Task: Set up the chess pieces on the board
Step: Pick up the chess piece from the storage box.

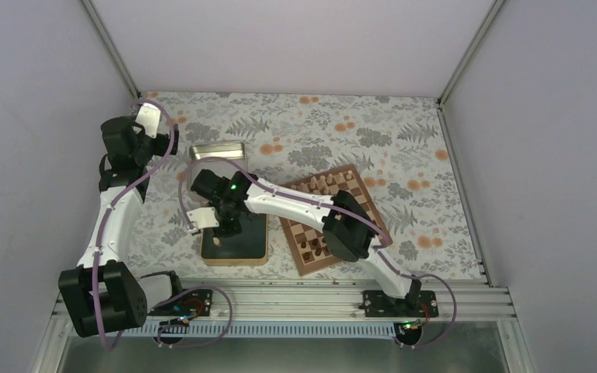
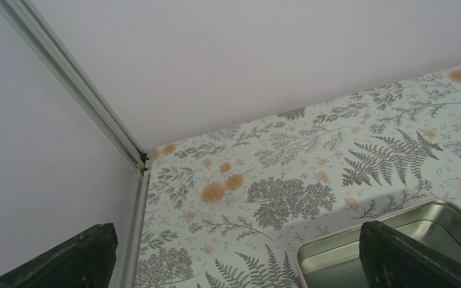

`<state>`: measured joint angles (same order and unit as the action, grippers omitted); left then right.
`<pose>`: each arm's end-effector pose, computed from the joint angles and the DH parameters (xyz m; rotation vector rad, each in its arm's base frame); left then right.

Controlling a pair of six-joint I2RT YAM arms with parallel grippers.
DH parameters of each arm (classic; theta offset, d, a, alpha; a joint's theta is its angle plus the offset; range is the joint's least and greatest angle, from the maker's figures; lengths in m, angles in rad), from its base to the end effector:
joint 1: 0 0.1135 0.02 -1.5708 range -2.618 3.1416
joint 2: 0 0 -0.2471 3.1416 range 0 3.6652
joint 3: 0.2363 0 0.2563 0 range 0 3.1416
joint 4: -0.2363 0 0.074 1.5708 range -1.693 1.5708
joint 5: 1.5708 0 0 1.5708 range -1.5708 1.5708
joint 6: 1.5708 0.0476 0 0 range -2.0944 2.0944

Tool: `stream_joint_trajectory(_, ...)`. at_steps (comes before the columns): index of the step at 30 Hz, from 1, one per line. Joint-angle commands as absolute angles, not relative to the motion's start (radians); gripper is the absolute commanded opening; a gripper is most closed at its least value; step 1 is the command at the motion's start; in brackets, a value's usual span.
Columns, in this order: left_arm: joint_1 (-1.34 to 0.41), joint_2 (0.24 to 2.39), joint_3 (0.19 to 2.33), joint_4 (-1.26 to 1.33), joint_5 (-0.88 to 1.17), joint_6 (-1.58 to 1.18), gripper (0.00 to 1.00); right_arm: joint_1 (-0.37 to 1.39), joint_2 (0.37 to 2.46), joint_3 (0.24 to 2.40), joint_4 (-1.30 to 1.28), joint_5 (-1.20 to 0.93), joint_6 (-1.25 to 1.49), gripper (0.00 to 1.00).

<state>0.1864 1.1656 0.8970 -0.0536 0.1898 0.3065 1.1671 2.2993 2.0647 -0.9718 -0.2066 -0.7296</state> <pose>0.2899 0.0455 0.2941 0.2422 1.8745 0.1573 0.1811 0.4487 0.1856 -2.3095 1.5914 0.3959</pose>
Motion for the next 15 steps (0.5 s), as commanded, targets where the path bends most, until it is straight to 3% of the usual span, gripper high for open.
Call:
stream_joint_trajectory(1, 0.192, 1.149, 0.896, -0.04, 0.19, 0.315, 1.0, 1.19, 2.343, 2.126, -0.945, -0.181, -0.717, 0.34)
stream_joint_trajectory(15, 0.192, 1.148, 0.896, -0.042, 0.2, 0.315, 1.0, 1.206, 2.404, 2.145, -0.952, -0.177, -0.719, 0.33)
